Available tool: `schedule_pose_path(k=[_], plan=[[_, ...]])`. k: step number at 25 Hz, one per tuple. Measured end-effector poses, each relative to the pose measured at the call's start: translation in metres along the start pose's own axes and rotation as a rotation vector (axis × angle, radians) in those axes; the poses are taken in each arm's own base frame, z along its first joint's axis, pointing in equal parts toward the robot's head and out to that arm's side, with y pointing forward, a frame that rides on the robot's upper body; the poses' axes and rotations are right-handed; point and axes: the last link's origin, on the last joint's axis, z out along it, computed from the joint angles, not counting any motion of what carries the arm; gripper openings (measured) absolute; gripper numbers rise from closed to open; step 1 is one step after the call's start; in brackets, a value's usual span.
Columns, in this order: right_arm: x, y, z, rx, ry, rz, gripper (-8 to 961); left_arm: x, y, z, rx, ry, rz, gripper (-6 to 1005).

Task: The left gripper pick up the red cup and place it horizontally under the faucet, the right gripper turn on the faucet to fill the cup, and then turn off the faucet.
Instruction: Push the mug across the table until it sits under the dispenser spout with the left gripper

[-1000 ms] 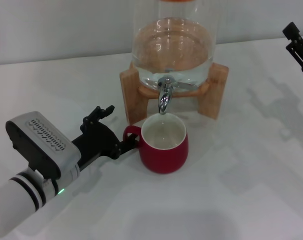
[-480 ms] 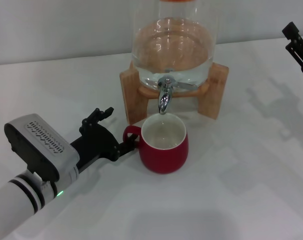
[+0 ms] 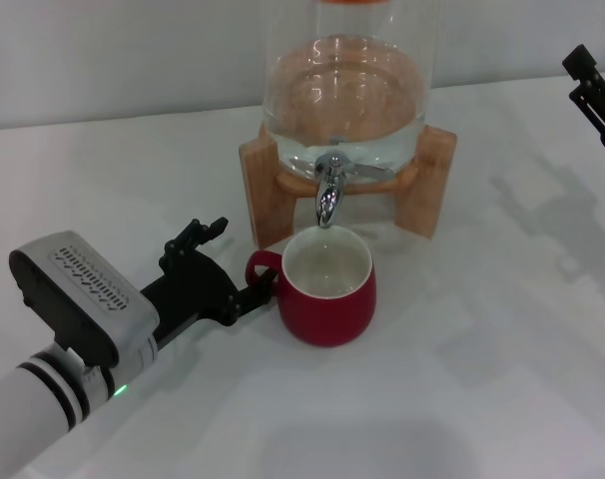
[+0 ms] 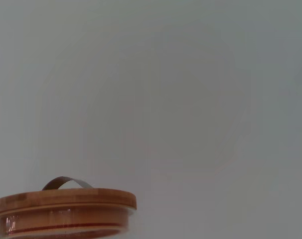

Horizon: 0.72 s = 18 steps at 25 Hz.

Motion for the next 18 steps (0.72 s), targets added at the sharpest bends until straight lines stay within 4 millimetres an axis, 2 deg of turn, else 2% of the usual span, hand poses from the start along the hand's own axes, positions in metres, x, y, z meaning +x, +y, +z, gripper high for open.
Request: schedule_pose_path(k=[18], plan=[[0.0006, -0.0004, 0.0, 0.003, 0.004, 0.0, 777, -0.0024, 0.0038, -0.0015, -0.009, -0.006, 0.002, 874]])
